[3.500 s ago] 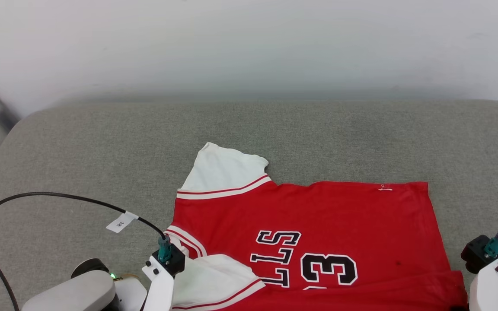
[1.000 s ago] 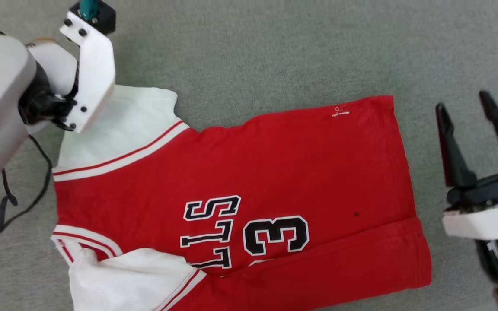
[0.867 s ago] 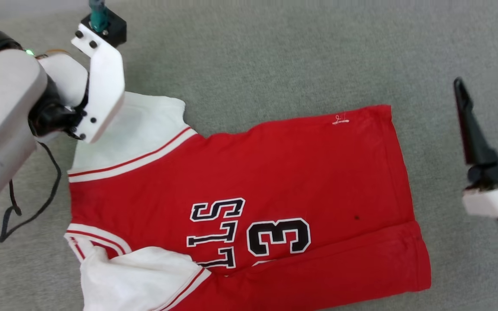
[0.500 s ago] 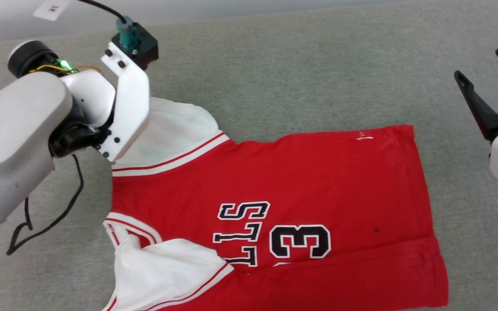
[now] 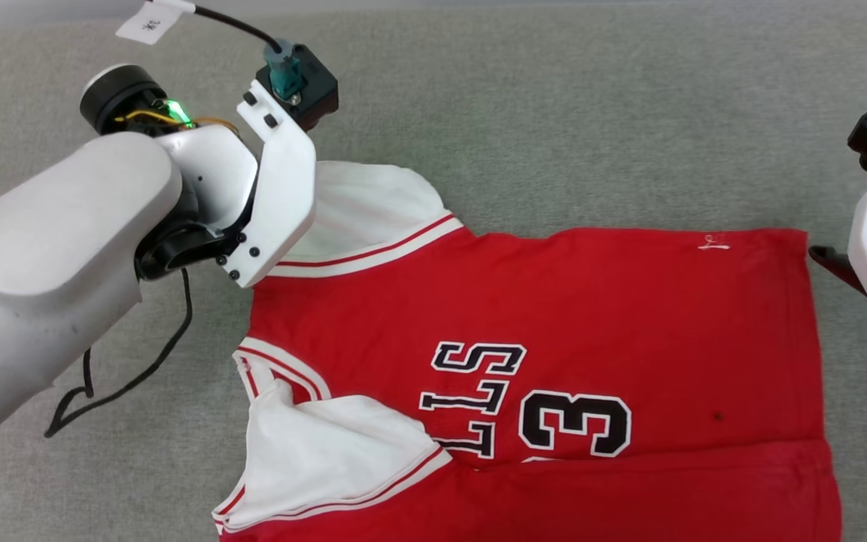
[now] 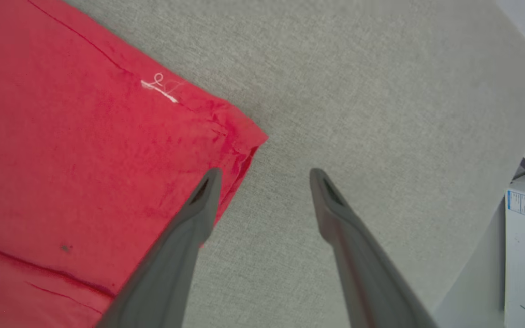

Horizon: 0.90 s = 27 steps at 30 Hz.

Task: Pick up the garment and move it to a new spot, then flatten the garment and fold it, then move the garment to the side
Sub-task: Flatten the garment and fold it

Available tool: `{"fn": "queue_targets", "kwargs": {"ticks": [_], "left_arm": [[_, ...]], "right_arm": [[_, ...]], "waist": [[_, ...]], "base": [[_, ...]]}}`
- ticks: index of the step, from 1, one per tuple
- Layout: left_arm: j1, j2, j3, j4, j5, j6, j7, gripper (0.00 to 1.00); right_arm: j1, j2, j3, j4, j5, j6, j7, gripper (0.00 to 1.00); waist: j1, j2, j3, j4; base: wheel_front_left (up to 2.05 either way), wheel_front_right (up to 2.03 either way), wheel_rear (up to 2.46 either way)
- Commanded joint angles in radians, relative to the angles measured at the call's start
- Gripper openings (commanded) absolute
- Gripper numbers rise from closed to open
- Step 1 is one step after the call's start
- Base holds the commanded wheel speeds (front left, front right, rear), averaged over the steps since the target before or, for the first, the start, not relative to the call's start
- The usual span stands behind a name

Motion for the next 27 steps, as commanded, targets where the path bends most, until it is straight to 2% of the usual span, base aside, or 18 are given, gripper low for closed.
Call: {"fn": "queue_targets", "kwargs": {"ticks": [1, 4, 8, 15, 16, 17, 27], "left_arm": [[-0.014, -0.005, 0.001, -0.001, 0.006, 0.003, -0.006, 0.00], [-0.025, -0.012, 0.000, -0.007, 0.009, 0.003, -0.009, 0.00], [-0.045, -0.021, 0.000, -0.016, 0.015, 0.003, -0.015, 0.00], [-0.057, -0.028, -0.001, -0.007, 0.020, 0.003, -0.030, 0.00], [-0.055, -0.028, -0.001, -0.004, 0.023, 0.003, -0.031, 0.00], [-0.053, -0.029, -0.001, -0.001, 0.025, 0.003, -0.031, 0.00], [0.036, -0.047, -0.002, 0.017, 0.026, 0.003, -0.089, 0.00]], "right_arm": [[-0.015, 0.011, 0.007, 0.014, 0.009, -0.001, 0.010, 1.00], [-0.034, 0.024, 0.021, 0.066, 0.009, -0.001, 0.027, 1.00], [-0.038, 0.063, 0.021, 0.141, 0.012, -0.001, -0.004, 1.00], [0.005, 0.110, 0.098, 0.220, 0.044, -0.001, -0.035, 1.00], [0.005, 0.110, 0.105, 0.224, 0.048, -0.001, -0.046, 0.62], [0.002, 0.109, 0.106, 0.226, 0.051, -0.001, -0.065, 0.00], [-0.012, 0.064, 0.151, 0.211, 0.054, -0.001, -0.281, 0.00]], "waist": [[0.0000, 0.0000, 0.020, 0.017], [0.0000, 0.0000, 0.046, 0.032], [0.0000, 0.0000, 0.081, 0.049], [0.0000, 0.0000, 0.114, 0.054], [0.0000, 0.0000, 0.114, 0.053], [0.0000, 0.0000, 0.113, 0.052], [0.0000, 0.0000, -0.020, 0.034]], "base": [[0.00, 0.00, 0.00], [0.00, 0.00, 0.00], [0.00, 0.00, 0.00], [0.00, 0.00, 0.00], [0.00, 0.00, 0.00], [0.00, 0.00, 0.00], [0.00, 0.00, 0.00]]}}
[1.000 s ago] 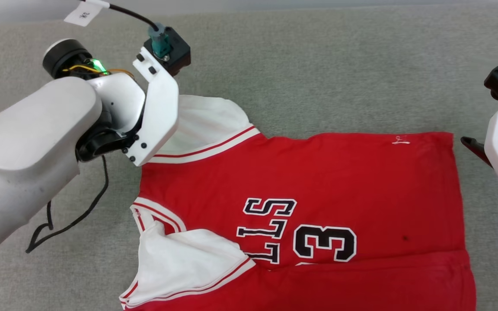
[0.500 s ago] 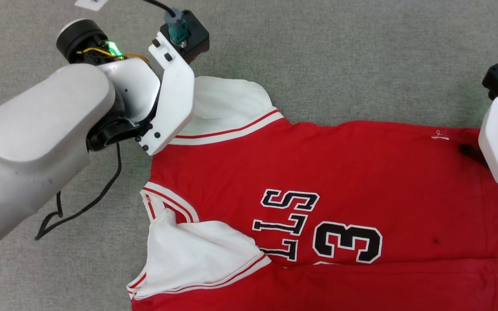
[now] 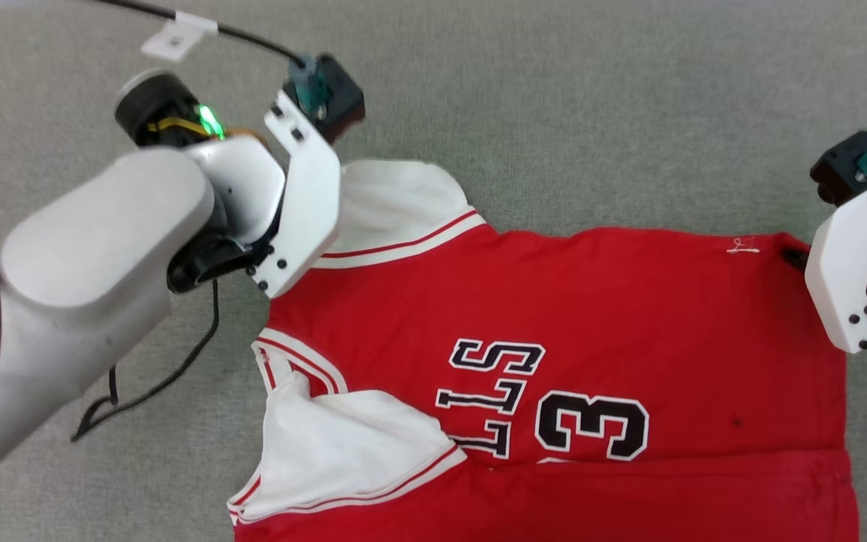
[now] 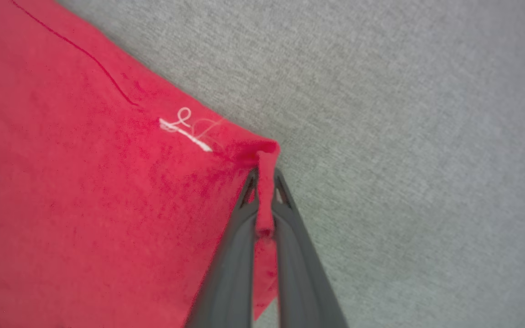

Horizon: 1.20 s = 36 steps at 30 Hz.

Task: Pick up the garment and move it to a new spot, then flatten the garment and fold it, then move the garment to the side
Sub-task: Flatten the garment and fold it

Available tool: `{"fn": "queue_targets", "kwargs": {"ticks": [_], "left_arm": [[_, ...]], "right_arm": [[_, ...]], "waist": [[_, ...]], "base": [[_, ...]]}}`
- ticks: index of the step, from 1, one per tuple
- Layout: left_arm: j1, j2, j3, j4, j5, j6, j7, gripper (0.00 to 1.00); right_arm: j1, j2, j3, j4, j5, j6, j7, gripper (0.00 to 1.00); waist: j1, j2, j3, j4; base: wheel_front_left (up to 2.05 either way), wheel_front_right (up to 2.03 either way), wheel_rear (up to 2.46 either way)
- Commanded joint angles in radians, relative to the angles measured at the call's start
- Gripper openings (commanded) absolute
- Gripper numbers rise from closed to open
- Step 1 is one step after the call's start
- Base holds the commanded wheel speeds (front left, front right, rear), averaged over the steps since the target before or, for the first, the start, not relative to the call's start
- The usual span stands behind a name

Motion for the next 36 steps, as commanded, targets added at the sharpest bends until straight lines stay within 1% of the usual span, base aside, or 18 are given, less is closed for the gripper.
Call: {"fn": "queue_targets", "kwargs": {"ticks": [1, 4, 6, 11, 16, 21, 22, 26, 28, 30, 33, 36], "left_arm": [[0.027, -0.001, 0.001, -0.006, -0.002, 0.003, -0.007, 0.00], [0.068, 0.008, 0.001, -0.017, 0.005, 0.003, -0.020, 0.00], [0.081, 0.013, 0.000, -0.024, 0.004, 0.003, -0.019, 0.00], [0.147, 0.041, 0.001, -0.061, -0.010, 0.003, -0.037, 0.00], [0.224, 0.076, 0.000, -0.106, -0.020, 0.003, -0.053, 0.00], [0.309, 0.122, 0.000, -0.159, -0.025, 0.003, -0.060, 0.00], [0.375, 0.146, 0.000, -0.183, -0.033, 0.003, -0.062, 0.00], [0.470, 0.171, 0.000, -0.215, -0.034, 0.009, -0.056, 0.00], [0.517, 0.183, 0.001, -0.227, -0.043, 0.019, -0.064, 0.00], [0.565, 0.191, 0.001, -0.232, -0.046, 0.029, -0.069, 0.00], [0.626, 0.188, 0.001, -0.229, -0.050, 0.035, -0.073, 0.00], [0.662, 0.181, 0.001, -0.206, -0.045, 0.042, -0.085, 0.00]], "right_arm": [[0.018, -0.008, 0.007, -0.001, 0.009, -0.001, -0.026, 0.00], [0.045, -0.013, 0.028, -0.007, 0.020, -0.001, -0.077, 0.00], [0.052, -0.019, 0.033, -0.011, 0.022, -0.001, -0.092, 0.00], [0.097, -0.047, 0.068, -0.034, 0.028, -0.001, -0.142, 0.00], [0.156, -0.070, 0.076, -0.062, 0.047, -0.001, -0.187, 0.00], [0.234, -0.100, 0.076, -0.094, 0.057, -0.001, -0.213, 0.00], [0.295, -0.114, 0.072, -0.111, 0.065, -0.001, -0.231, 0.00], [0.384, -0.133, 0.062, -0.131, 0.084, -0.001, -0.244, 0.00], [0.427, -0.132, 0.051, -0.126, 0.084, -0.001, -0.249, 0.00], [0.467, -0.115, 0.041, -0.115, 0.094, -0.001, -0.255, 0.00], [0.508, -0.093, 0.017, -0.083, 0.104, -0.001, -0.264, 0.00], [0.540, -0.076, 0.019, -0.059, 0.092, -0.001, -0.267, 0.00]], "waist": [[0.0000, 0.0000, -0.057, -0.008], [0.0000, 0.0000, -0.113, -0.010], [0.0000, 0.0000, -0.128, -0.010], [0.0000, 0.0000, -0.204, -0.006], [0.0000, 0.0000, -0.272, 0.006], [0.0000, 0.0000, -0.325, 0.017], [0.0000, 0.0000, -0.351, 0.021], [0.0000, 0.0000, -0.364, 0.025], [0.0000, 0.0000, -0.365, 0.024], [0.0000, 0.0000, -0.362, 0.021], [0.0000, 0.0000, -0.352, 0.018], [0.0000, 0.0000, -0.341, 0.017]], "base": [[0.00, 0.00, 0.00], [0.00, 0.00, 0.00], [0.00, 0.00, 0.00], [0.00, 0.00, 0.00], [0.00, 0.00, 0.00], [0.00, 0.00, 0.00], [0.00, 0.00, 0.00], [0.00, 0.00, 0.00], [0.00, 0.00, 0.00], [0.00, 0.00, 0.00], [0.00, 0.00, 0.00], [0.00, 0.00, 0.00]]}}
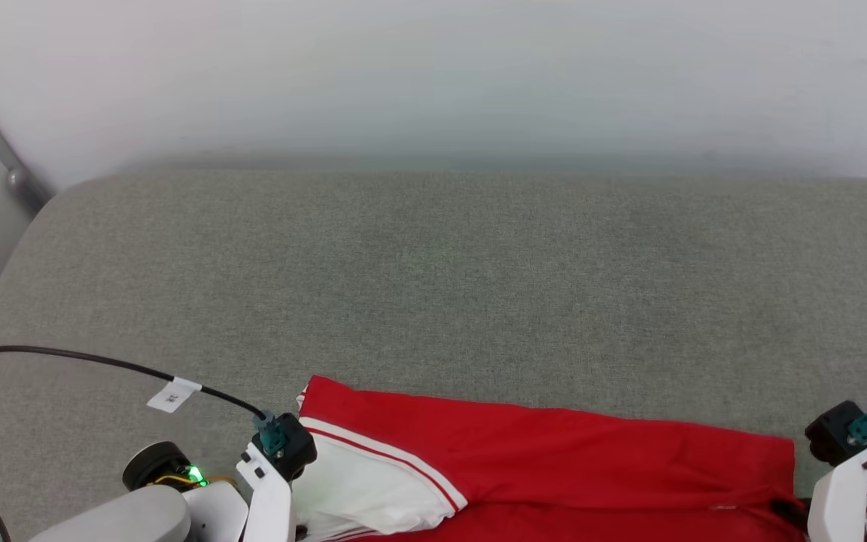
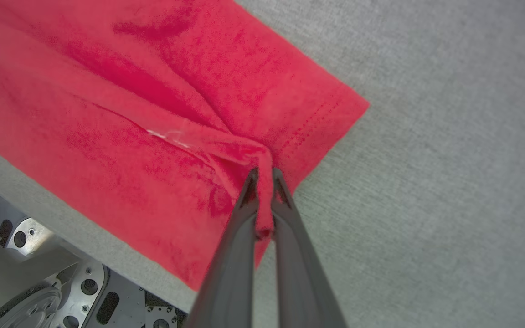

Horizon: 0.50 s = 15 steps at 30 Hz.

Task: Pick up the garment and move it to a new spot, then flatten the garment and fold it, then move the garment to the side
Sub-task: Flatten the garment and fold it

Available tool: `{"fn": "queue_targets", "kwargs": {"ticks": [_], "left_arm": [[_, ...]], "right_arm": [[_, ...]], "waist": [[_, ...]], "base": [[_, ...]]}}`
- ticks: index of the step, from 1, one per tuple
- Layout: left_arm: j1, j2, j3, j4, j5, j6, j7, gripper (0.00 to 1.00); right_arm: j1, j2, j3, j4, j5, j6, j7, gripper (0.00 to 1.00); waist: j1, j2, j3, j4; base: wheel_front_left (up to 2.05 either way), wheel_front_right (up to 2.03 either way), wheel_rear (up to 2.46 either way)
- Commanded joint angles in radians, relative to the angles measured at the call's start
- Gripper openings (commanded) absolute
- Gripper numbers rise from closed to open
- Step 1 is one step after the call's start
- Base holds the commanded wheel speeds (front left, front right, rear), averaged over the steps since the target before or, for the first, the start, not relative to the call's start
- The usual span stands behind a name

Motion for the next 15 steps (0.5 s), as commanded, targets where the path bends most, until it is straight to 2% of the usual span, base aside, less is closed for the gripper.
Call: {"fn": "queue_targets", "kwargs": {"ticks": [1, 4, 5, 6, 7, 8, 11, 15], "left_arm": [[0.015, -0.001, 0.002, 0.010, 0.010, 0.001, -0.007, 0.00], [0.036, -0.019, 0.004, 0.040, 0.005, 0.005, -0.036, 0.00], [0.040, -0.025, 0.004, 0.051, 0.009, 0.008, -0.046, 0.29], [0.043, -0.028, 0.004, 0.060, 0.020, 0.008, -0.057, 0.47], [0.044, -0.031, 0.005, 0.067, 0.034, 0.012, -0.078, 1.00], [0.050, -0.032, 0.007, 0.073, 0.040, 0.015, -0.099, 1.00], [0.065, -0.023, 0.024, 0.068, 0.056, 0.033, -0.170, 1.00], [0.092, 0.008, 0.060, 0.034, 0.095, 0.101, -0.293, 1.00]], "right_arm": [[0.018, 0.009, 0.001, 0.004, -0.007, -0.001, 0.000, 0.00], [0.026, 0.023, 0.004, 0.021, -0.005, -0.001, 0.009, 0.00], [0.035, 0.026, 0.015, 0.024, 0.003, -0.001, 0.026, 0.02], [0.041, 0.027, 0.025, 0.017, 0.011, -0.001, 0.037, 0.18], [0.038, 0.023, 0.022, 0.012, 0.010, -0.001, 0.034, 0.51], [0.031, 0.017, 0.017, 0.006, -0.001, -0.001, 0.020, 1.00], [0.036, 0.000, 0.003, -0.016, -0.014, -0.001, -0.012, 1.00], [0.058, -0.040, -0.054, -0.064, -0.019, -0.001, -0.063, 1.00]], "waist": [[0.0001, 0.0000, 0.005, -0.001], [0.0001, 0.0000, 0.008, -0.005], [0.0001, 0.0000, 0.007, -0.006], [0.0001, 0.0000, 0.004, -0.007], [0.0001, 0.0000, 0.000, -0.009], [0.0001, 0.0000, -0.005, -0.012], [0.0001, 0.0000, -0.029, -0.018], [0.0001, 0.0000, -0.050, -0.020]], "base": [[0.00, 0.00, 0.00], [0.00, 0.00, 0.00], [0.00, 0.00, 0.00], [0.00, 0.00, 0.00], [0.00, 0.00, 0.00], [0.00, 0.00, 0.00], [0.00, 0.00, 0.00], [0.00, 0.00, 0.00]]}}
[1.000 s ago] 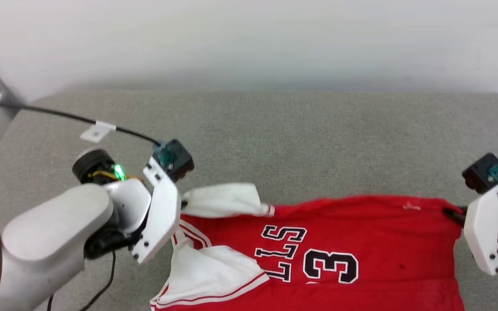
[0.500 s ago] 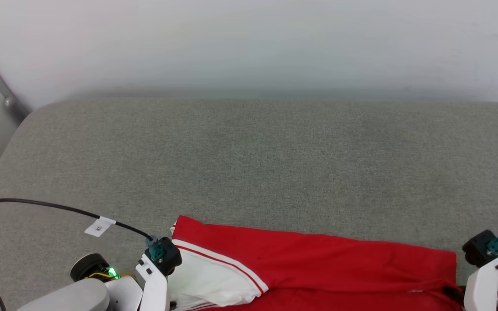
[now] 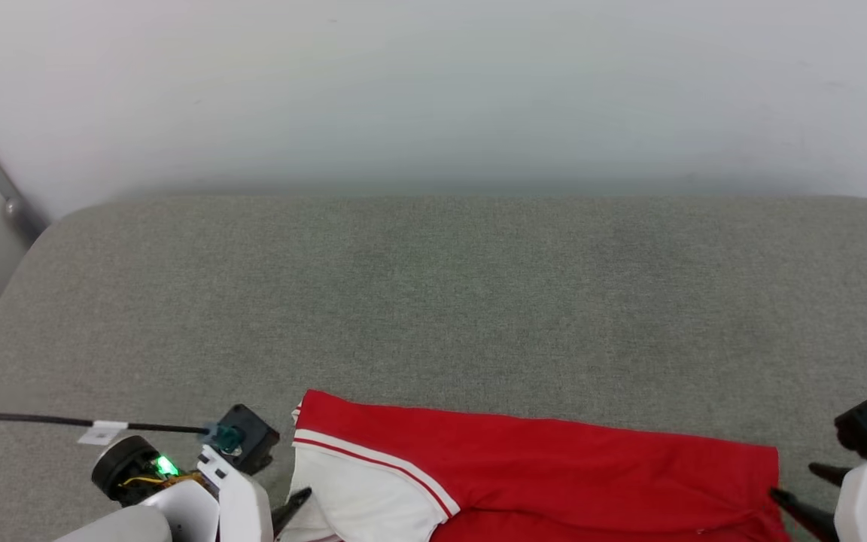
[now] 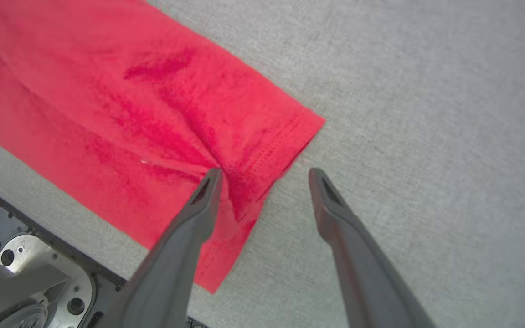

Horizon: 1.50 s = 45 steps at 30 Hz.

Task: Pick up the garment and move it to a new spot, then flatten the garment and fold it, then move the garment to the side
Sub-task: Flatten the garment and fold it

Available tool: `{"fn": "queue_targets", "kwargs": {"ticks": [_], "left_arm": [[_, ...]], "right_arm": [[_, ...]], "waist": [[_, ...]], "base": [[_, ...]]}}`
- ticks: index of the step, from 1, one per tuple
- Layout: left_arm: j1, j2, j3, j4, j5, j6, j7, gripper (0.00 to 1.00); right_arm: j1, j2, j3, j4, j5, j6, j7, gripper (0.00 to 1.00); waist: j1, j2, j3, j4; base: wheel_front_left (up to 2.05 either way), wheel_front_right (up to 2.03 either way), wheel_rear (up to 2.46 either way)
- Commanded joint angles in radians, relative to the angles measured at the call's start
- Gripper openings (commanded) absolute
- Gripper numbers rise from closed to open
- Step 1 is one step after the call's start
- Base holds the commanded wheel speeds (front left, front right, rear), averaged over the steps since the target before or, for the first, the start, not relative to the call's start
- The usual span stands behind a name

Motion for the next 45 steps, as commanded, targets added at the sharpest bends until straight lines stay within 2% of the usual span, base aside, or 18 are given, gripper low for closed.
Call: {"fn": "queue_targets", "kwargs": {"ticks": [1, 4, 6, 9, 13, 16, 21, 25, 29, 30, 35, 40, 41, 42, 45], "left_arm": [[0.017, 0.004, 0.013, -0.011, 0.010, 0.025, -0.033, 1.00], [0.045, 0.019, 0.052, -0.038, 0.042, 0.117, -0.138, 1.00], [0.063, 0.015, 0.078, -0.050, 0.056, 0.179, -0.207, 1.00], [0.089, -0.002, 0.114, -0.058, 0.081, 0.264, -0.307, 1.00], [0.125, -0.030, 0.157, -0.048, 0.106, 0.369, -0.421, 1.00], [0.149, -0.059, 0.200, -0.047, 0.111, 0.435, -0.468, 1.00], [0.182, -0.106, 0.273, -0.056, 0.170, 0.498, -0.492, 1.00], [0.235, -0.160, 0.372, -0.091, 0.253, 0.521, -0.493, 1.00], [0.296, -0.220, 0.468, -0.106, 0.324, 0.513, -0.492, 1.00], [0.296, -0.220, 0.468, -0.106, 0.324, 0.513, -0.492, 1.00], [0.379, -0.296, 0.582, -0.108, 0.411, 0.498, -0.492, 1.00], [0.451, -0.369, 0.680, -0.105, 0.509, 0.472, -0.492, 1.00], [0.463, -0.381, 0.697, -0.103, 0.530, 0.464, -0.492, 1.00], [0.475, -0.394, 0.711, -0.104, 0.546, 0.460, -0.492, 1.00], [0.516, -0.433, 0.751, -0.100, 0.591, 0.437, -0.492, 1.00]], "right_arm": [[0.019, -0.008, -0.023, -0.012, 0.008, -0.001, -0.017, 1.00], [0.057, -0.022, -0.124, -0.036, 0.004, -0.001, -0.080, 1.00], [0.092, -0.009, -0.204, -0.042, -0.010, -0.001, -0.124, 1.00], [0.159, 0.031, -0.328, -0.035, -0.033, -0.001, -0.168, 1.00], [0.253, 0.119, -0.472, -0.014, -0.066, -0.001, -0.177, 1.00], [0.308, 0.189, -0.550, -0.005, -0.086, -0.001, -0.154, 1.00], [0.358, 0.290, -0.621, 0.023, -0.119, -0.001, -0.099, 1.00], [0.381, 0.344, -0.635, 0.045, -0.124, -0.001, -0.051, 1.00], [0.389, 0.381, -0.628, 0.068, -0.109, -0.001, -0.007, 1.00], [0.389, 0.381, -0.628, 0.068, -0.109, -0.001, -0.007, 1.00], [0.394, 0.423, -0.559, 0.088, -0.080, 0.001, 0.072, 1.00], [0.391, 0.422, -0.483, 0.066, -0.048, 0.006, 0.132, 1.00], [0.385, 0.418, -0.473, 0.058, -0.045, 0.006, 0.134, 0.29], [0.378, 0.412, -0.472, 0.051, -0.043, 0.006, 0.128, 0.00], [0.364, 0.378, -0.483, 0.040, -0.043, 0.004, 0.114, 0.00]], "waist": [[0.0001, 0.0000, -0.005, 0.000], [0.0001, 0.0000, -0.011, 0.006], [0.0001, 0.0000, -0.011, 0.011], [0.0001, 0.0000, -0.007, 0.018], [0.0001, 0.0000, 0.002, 0.028], [0.0001, 0.0000, 0.016, 0.036], [0.0001, 0.0000, 0.044, 0.056], [0.0001, 0.0000, 0.061, 0.073], [0.0001, 0.0000, 0.072, 0.084], [0.0001, 0.0000, 0.072, 0.084], [0.0001, 0.0000, 0.080, 0.092], [0.0001, 0.0000, 0.076, 0.094], [0.0001, 0.0000, 0.074, 0.094], [0.0001, 0.0000, 0.071, 0.094], [0.0001, 0.0000, 0.059, 0.094]], "base": [[0.00, 0.00, 0.00], [0.00, 0.00, 0.00], [0.00, 0.00, 0.00], [0.00, 0.00, 0.00], [0.00, 0.00, 0.00], [0.00, 0.00, 0.00], [0.00, 0.00, 0.00], [0.00, 0.00, 0.00], [0.00, 0.00, 0.00], [0.00, 0.00, 0.00], [0.00, 0.00, 0.00], [0.00, 0.00, 0.00], [0.00, 0.00, 0.00], [0.00, 0.00, 0.00], [0.00, 0.00, 0.00]]}}
